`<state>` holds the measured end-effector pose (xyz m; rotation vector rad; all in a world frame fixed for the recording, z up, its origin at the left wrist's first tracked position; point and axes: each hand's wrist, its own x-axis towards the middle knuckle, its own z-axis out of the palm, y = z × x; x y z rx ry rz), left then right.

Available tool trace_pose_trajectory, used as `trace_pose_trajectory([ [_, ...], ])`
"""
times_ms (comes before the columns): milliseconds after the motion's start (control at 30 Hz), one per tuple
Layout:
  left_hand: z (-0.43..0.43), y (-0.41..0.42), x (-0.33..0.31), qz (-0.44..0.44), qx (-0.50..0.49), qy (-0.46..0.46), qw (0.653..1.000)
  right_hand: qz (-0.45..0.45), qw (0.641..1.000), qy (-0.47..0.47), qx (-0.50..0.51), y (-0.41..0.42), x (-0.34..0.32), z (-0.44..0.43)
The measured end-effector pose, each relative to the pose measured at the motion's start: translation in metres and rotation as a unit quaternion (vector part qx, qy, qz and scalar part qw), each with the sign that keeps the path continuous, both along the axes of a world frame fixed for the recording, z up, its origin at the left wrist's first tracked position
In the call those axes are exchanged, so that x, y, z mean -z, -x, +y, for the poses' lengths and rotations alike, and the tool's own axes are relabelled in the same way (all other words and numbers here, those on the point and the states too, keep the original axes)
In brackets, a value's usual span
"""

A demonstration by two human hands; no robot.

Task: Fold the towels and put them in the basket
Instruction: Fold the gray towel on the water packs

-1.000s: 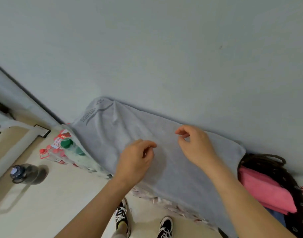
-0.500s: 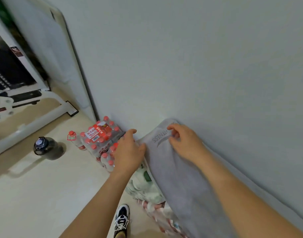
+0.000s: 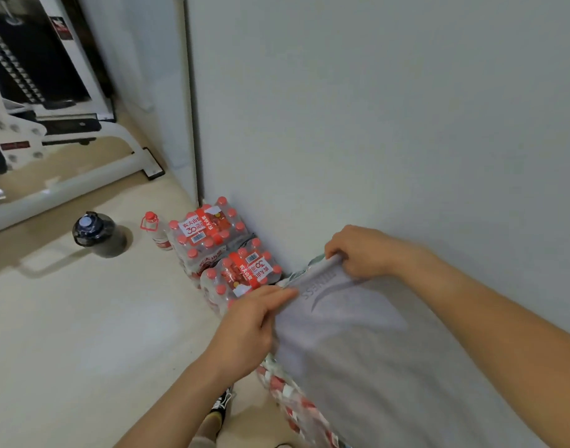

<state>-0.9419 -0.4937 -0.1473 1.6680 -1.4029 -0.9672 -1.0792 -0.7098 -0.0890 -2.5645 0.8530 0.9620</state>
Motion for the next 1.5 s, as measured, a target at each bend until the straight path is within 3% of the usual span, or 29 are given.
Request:
trace_pose_trajectory([
  [167,0.005,-0.008,0.002,0.024,-0.015,0.002,1.0,0.1,0.994,0.039,0.012,-0.011,-0.011,-0.025],
  [367,0.005,-0.021,0.006,0.091,-0.058,-0.03,0.994,0.109,0.982,0.147,-0.055,-0.034,-0.021,-0.032],
  [433,0.005,-0.024,0.009,0.09,-0.059,-0.052,0.993,0.123,0.971,0.197,-0.063,-0.038,-0.022,-0.032],
  [567,0.001,-0.026,0.02,0.064,-0.053,-0.123,0.989,0.067,0.957,0.276,-0.065,-0.037,-0.009,-0.032],
  [700,-0.002,-0.024,0.027,0.041,-0.063,-0.171,0.982,-0.028,0.971,0.234,0.026,-0.023,0.005,-0.025],
  [800,-0.001,-0.023,0.023,-0.084,-0.085,-0.158,0.98,-0.079,0.978,0.156,0.116,0.001,0.006,-0.016],
  [867,-0.003,-0.02,0.016,-0.166,-0.097,-0.094,0.977,-0.137,0.967,0.105,0.185,0.023,0.002,-0.001],
  [933,-0.009,-0.009,0.005,-0.185,-0.062,-0.02,0.981,-0.209,0.943,0.095,0.243,0.051,-0.001,0.019],
  [1067,-0.028,0.039,-0.015,-0.181,0.108,0.084,0.974,-0.287,0.886,0.124,0.343,0.122,0.0,0.068],
  [1267,-0.017,0.157,-0.011,-0.197,0.311,0.179,0.912,-0.272,0.827,0.179,0.459,0.239,0.009,0.158],
  [1500,0.055,0.286,-0.002,-0.177,0.445,0.211,0.852,-0.265,0.751,0.246,0.552,0.348,0.029,0.233],
])
